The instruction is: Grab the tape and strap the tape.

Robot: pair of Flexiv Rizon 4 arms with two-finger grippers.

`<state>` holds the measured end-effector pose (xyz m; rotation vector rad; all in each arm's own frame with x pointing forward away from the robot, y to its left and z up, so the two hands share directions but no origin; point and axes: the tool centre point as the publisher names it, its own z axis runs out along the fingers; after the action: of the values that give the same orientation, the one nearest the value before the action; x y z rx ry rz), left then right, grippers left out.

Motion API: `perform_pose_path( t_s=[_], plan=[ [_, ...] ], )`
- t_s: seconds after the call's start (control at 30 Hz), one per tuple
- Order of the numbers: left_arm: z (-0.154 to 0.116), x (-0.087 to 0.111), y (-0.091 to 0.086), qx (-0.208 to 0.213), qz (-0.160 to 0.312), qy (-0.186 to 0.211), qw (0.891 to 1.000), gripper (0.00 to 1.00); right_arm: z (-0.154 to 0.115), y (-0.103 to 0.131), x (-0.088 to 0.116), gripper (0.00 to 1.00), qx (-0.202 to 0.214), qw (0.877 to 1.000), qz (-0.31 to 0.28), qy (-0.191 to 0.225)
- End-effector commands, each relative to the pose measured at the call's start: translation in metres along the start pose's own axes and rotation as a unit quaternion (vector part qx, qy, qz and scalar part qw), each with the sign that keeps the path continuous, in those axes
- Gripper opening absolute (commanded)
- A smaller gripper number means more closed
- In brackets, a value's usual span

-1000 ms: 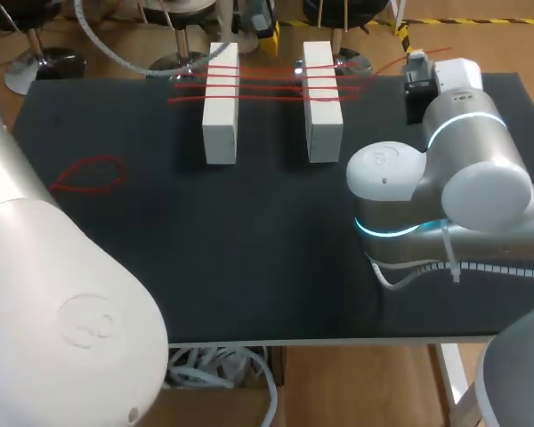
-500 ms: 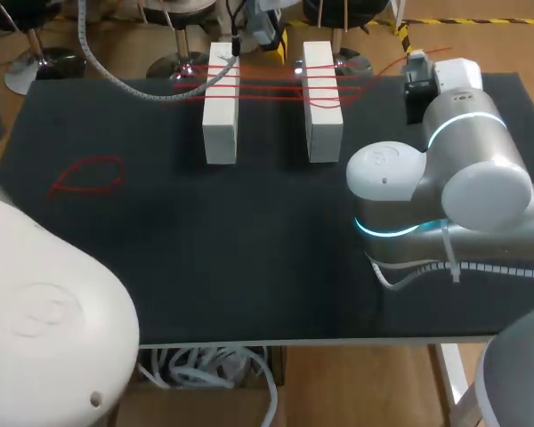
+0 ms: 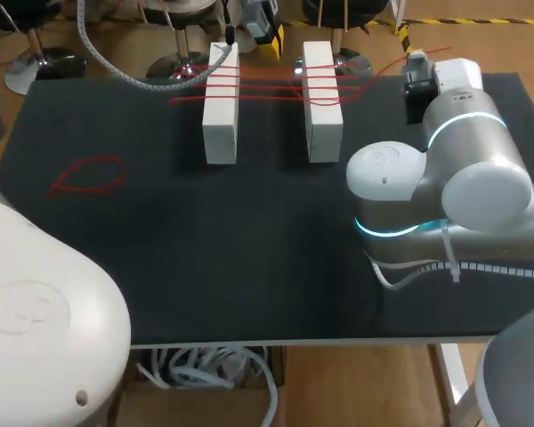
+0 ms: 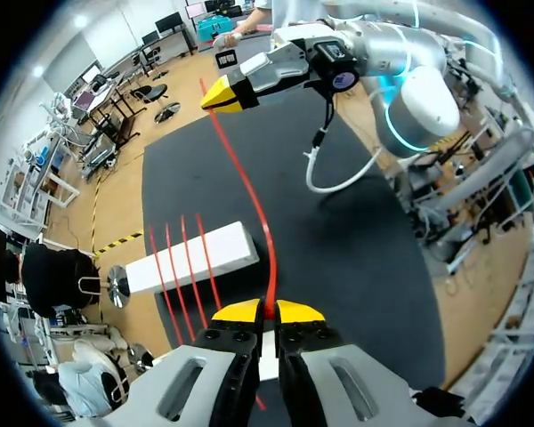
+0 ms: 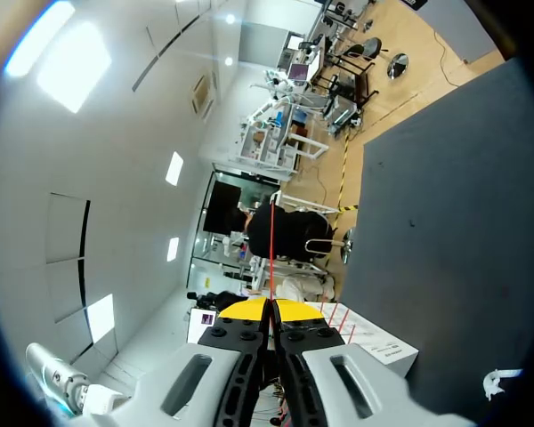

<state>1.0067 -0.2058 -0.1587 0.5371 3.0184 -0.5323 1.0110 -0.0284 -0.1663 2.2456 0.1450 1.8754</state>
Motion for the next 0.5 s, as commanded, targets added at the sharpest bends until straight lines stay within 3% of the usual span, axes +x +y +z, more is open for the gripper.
perform_pose_path(
  t_s=[0.03,0.07,0.1,0.13,0.2,0.23,0.37,0.5],
  plan=[
    [0.000,-0.001,0.000,-0.002,0.000,0.002,1.000,0.00,-0.001,0.001,0.002,0.00,0.002,1.000,0.000,-0.003],
    [0.000,-0.001,0.000,-0.002,0.000,0.002,1.000,0.00,-0.001,0.001,0.002,0.00,0.002,1.000,0.000,-0.003],
    [0.000,-0.001,0.000,-0.002,0.000,0.002,1.000,0.00,-0.002,0.002,0.002,0.00,-0.020,0.997,-0.037,0.070],
    [0.000,-0.001,0.000,-0.002,0.000,0.002,1.000,0.00,-0.002,0.003,0.004,0.00,-0.046,0.996,-0.049,0.056],
    [0.000,-0.001,0.000,-0.002,0.000,0.002,1.000,0.00,-0.002,0.006,0.011,0.00,-0.086,0.988,-0.059,0.112],
    [0.000,-0.001,0.000,-0.002,0.000,0.002,1.000,0.00,-0.004,0.007,0.013,0.00,-0.103,0.988,-0.069,0.094],
    [0.000,-0.001,0.000,-0.002,0.000,0.002,1.000,0.00,-0.008,0.009,0.017,0.00,-0.143,0.975,-0.106,0.132],
    [0.000,-0.001,0.000,-0.002,0.000,0.002,1.000,0.00,-0.012,0.012,0.013,0.00,-0.188,0.965,-0.171,0.063]
  ],
)
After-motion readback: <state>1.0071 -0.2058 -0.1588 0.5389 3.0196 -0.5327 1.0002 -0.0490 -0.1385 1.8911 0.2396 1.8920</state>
